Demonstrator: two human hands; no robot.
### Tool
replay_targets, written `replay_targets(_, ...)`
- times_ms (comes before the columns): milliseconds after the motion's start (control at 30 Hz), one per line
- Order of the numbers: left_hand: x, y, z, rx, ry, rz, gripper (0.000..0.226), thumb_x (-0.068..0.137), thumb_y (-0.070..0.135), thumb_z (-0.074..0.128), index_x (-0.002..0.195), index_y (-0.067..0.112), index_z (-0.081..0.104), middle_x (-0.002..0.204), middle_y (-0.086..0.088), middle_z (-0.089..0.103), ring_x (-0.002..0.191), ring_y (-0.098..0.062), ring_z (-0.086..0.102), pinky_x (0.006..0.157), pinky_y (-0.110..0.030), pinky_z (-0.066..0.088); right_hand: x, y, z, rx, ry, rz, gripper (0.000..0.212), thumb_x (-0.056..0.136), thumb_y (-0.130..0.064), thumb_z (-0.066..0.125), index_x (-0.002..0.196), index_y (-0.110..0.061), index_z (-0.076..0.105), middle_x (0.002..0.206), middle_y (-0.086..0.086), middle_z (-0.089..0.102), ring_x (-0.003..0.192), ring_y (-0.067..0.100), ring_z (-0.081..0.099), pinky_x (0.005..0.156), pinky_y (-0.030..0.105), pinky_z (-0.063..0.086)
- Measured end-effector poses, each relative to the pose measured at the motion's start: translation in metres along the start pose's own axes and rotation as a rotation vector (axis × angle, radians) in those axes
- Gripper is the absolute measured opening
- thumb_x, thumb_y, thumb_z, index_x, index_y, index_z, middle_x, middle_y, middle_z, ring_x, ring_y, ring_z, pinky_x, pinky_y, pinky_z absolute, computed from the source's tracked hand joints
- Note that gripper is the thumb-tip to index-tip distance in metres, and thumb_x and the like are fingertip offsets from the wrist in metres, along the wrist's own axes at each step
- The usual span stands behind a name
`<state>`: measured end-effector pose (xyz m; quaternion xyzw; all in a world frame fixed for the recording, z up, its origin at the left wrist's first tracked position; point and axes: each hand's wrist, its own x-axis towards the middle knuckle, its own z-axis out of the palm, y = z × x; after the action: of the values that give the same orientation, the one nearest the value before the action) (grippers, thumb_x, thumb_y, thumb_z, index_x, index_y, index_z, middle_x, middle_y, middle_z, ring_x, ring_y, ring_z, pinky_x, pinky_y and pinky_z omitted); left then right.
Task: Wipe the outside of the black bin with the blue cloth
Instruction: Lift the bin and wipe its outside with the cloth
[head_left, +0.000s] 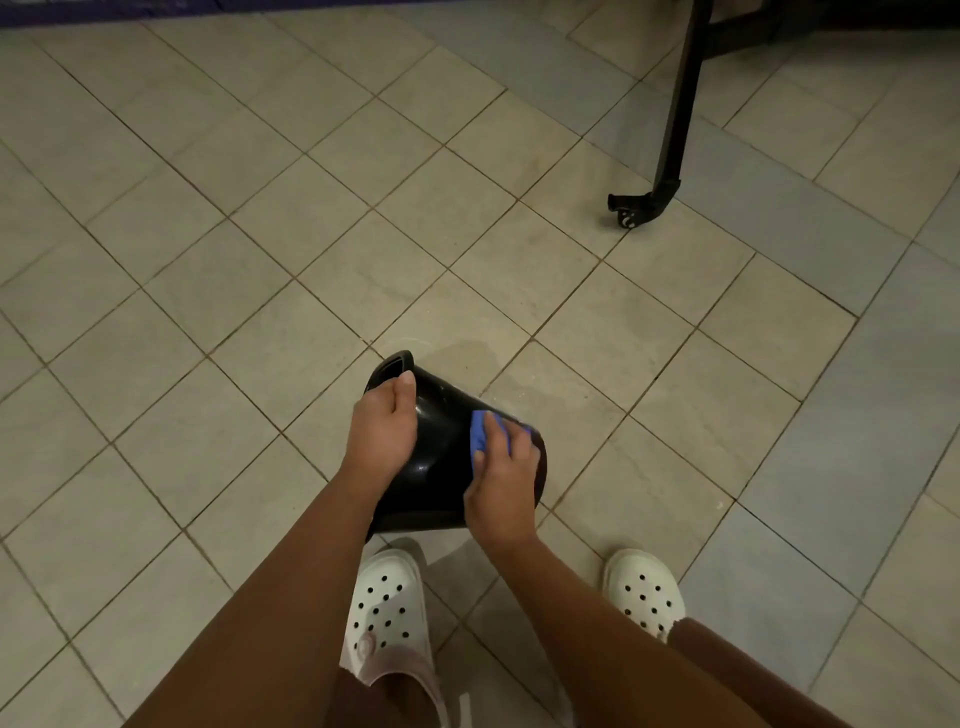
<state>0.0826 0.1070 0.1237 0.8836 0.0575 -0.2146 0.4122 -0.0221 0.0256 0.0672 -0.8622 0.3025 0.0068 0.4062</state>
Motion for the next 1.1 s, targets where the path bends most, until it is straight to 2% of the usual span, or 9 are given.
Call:
replay_targets(167,0.000,-0.001,0.000,-0.007,-0.008,-0.007,0.039,0.104,0.038,0.031,0.091,0.014,0.059,0.086,-0.005,0.060,0.085,-0.017,0.056,0.082,-0.031,0.040,0.033,0.026,-0.013,-0.004,-0.112,-0.091,0.041,0.098,-0.019,0.038,0.139,-0.017,0.038,0.137,0.007,0.039,0.124,0.020,0.035,0.103,0.024,0.027)
replay_targets(267,-0.002,-0.002,0.000,0.023,0.017,0.031,0.042,0.104,0.036,0.031,0.078,0.015,0.056,0.074,-0.003,0.056,0.074,-0.013,0.054,0.076,-0.028,0.039,0.043,0.046,-0.021,0.030,-0.210,0.079,0.041,0.100,-0.022,0.035,0.140,-0.021,0.036,0.139,0.007,0.037,0.125,0.021,0.036,0.105,0.030,0.028)
replay_targets(400,-0.002,0.001,0.001,0.047,-0.011,0.063,0.045,0.104,0.036,0.031,0.081,0.007,0.057,0.072,-0.006,0.055,0.069,-0.014,0.053,0.067,-0.027,0.040,0.038,0.049,-0.023,0.033,-0.192,0.286,0.043,0.098,-0.019,0.038,0.141,-0.021,0.034,0.139,0.008,0.037,0.124,0.025,0.038,0.108,0.040,0.033)
replay_targets(467,0.001,-0.001,0.000,0.040,-0.002,0.058,0.045,0.104,0.036,0.032,0.078,0.010,0.056,0.071,-0.007,0.056,0.069,-0.016,0.054,0.067,-0.028,0.041,0.026,0.035,-0.017,-0.015,-0.120,0.235,0.047,0.095,-0.013,0.043,0.140,-0.018,0.034,0.137,0.007,0.038,0.124,0.024,0.036,0.107,0.037,0.032)
replay_targets(567,0.001,-0.002,-0.001,0.069,0.002,0.069,0.043,0.104,0.036,0.031,0.073,0.013,0.051,0.069,-0.006,0.054,0.066,-0.015,0.052,0.064,-0.028,0.040,0.014,0.019,-0.009,-0.036,-0.006,-0.023,0.046,0.093,-0.012,0.047,0.138,-0.013,0.038,0.134,0.007,0.043,0.122,0.022,0.037,0.106,0.033,0.034)
replay_targets(667,-0.001,0.000,-0.002,0.096,-0.021,0.093,0.044,0.104,0.035,0.030,0.077,0.009,0.052,0.069,-0.006,0.052,0.065,-0.014,0.050,0.061,-0.025,0.040,0.023,0.028,-0.013,-0.021,-0.083,-0.115,0.042,0.098,-0.019,0.040,0.140,-0.015,0.037,0.138,0.006,0.040,0.126,0.019,0.035,0.108,0.032,0.033)
replay_targets(800,-0.006,0.000,-0.003,0.071,-0.053,0.114,0.042,0.104,0.035,0.032,0.078,0.008,0.052,0.068,-0.004,0.050,0.066,-0.013,0.049,0.064,-0.024,0.040,0.034,0.047,-0.020,0.000,-0.157,0.140,0.044,0.098,-0.019,0.040,0.141,-0.021,0.034,0.137,0.007,0.040,0.124,0.023,0.039,0.107,0.038,0.034)
replay_targets(967,-0.006,0.005,-0.007,-0.186,-0.189,-0.098,0.024,0.100,0.036,0.037,0.106,0.022,0.056,0.097,-0.001,0.057,0.094,-0.018,0.054,0.086,-0.036,0.042,0.036,0.067,-0.018,0.223,-0.100,0.444,0.038,0.099,-0.025,0.037,0.137,-0.022,0.041,0.127,0.013,0.051,0.113,0.030,0.052,0.097,0.044,0.046)
replay_targets(1100,0.001,0.015,-0.007,-0.306,-0.261,-0.440,0.061,0.083,0.058,0.044,0.128,0.018,0.053,0.118,-0.015,0.059,0.108,-0.033,0.055,0.096,-0.048,0.044,0.034,0.069,-0.018,0.311,-0.058,0.449,0.040,0.098,-0.022,0.041,0.138,-0.022,0.040,0.129,0.011,0.052,0.115,0.029,0.052,0.099,0.043,0.045)
